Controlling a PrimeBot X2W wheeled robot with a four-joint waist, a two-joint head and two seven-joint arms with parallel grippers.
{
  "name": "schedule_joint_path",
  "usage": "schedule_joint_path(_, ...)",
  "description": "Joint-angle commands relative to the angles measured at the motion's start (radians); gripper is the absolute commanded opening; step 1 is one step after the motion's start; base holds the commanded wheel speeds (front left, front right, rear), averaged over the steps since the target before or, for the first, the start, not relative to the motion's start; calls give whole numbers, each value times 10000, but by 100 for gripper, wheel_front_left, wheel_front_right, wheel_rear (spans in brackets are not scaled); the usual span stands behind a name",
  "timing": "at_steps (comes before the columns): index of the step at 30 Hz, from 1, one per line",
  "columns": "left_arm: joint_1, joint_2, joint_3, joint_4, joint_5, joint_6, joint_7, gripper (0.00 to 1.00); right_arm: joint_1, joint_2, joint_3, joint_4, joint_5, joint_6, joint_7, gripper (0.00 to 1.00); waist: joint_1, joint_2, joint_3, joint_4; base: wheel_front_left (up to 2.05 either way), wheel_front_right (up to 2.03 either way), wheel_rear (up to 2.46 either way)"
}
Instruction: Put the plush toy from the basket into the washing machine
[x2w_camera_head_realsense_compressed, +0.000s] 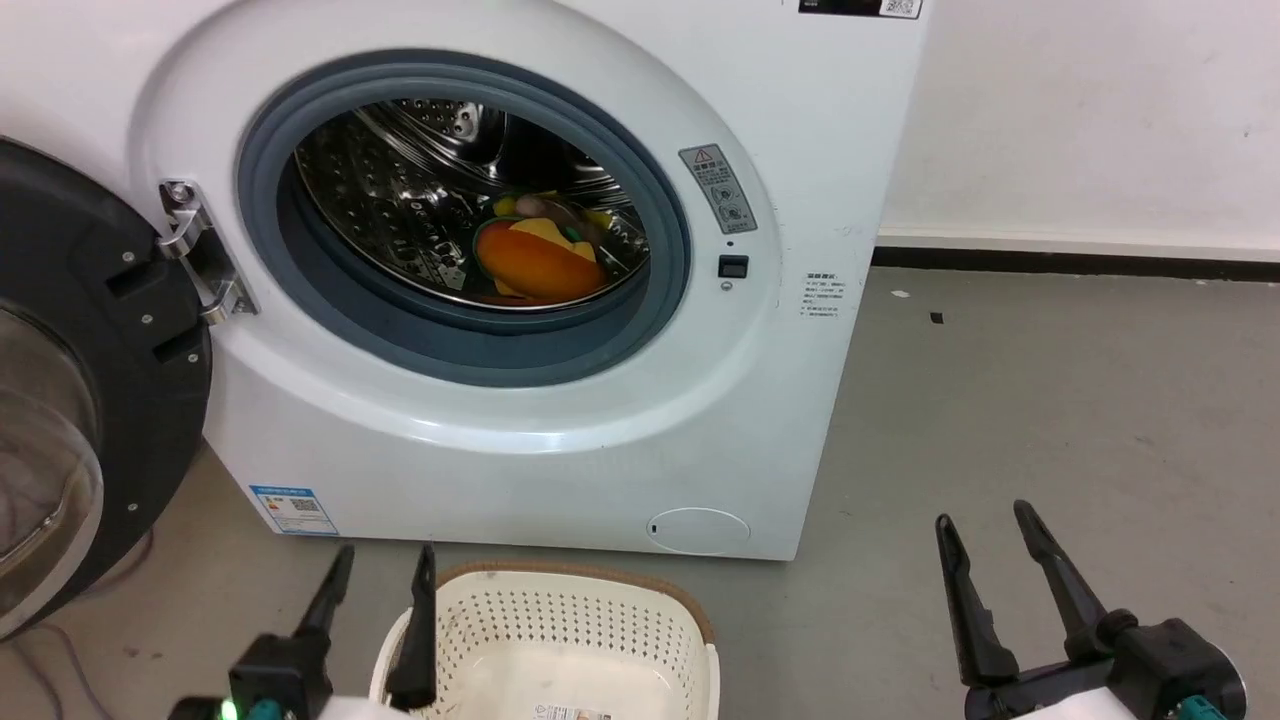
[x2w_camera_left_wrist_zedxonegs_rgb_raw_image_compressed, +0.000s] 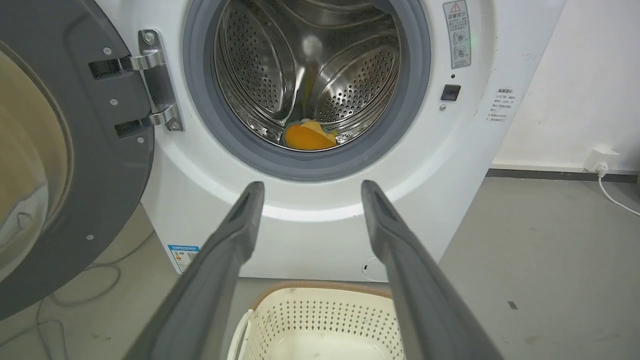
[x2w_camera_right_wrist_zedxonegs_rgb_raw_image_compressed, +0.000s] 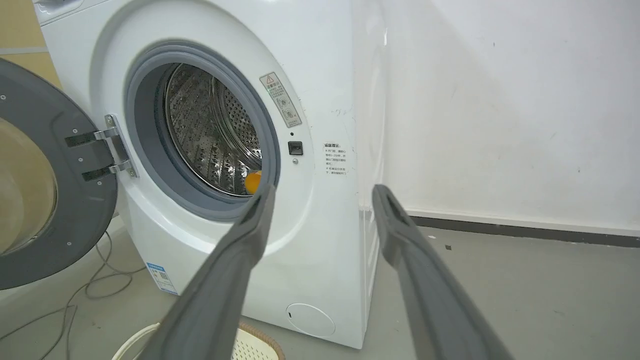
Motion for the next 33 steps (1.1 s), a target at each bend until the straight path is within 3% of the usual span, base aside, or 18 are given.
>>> schedule_joint_path(1,160,-33,53,-35,88,49,-43,100,181,-1,2,41,24,6,-37,100,3,-1,5,19,0,0,0)
schedule_joint_path(6,554,-347,162,-5,421,-127,-43,100,276,-1,-38,114,86,6,-42,100,3,-1,24,105,0,0,0)
schedule_joint_path(7,486,-357,125,35,403,-167,0,0,157,0,-25,109,67,0,-2,0,3,-1,24,106,0,0,0)
schedule_joint_path(33,356,-1028,922,6,1342,-804,522,0,-37,0,-146,114,-189,1,511,0,3,-1,39,-52,0,0,0)
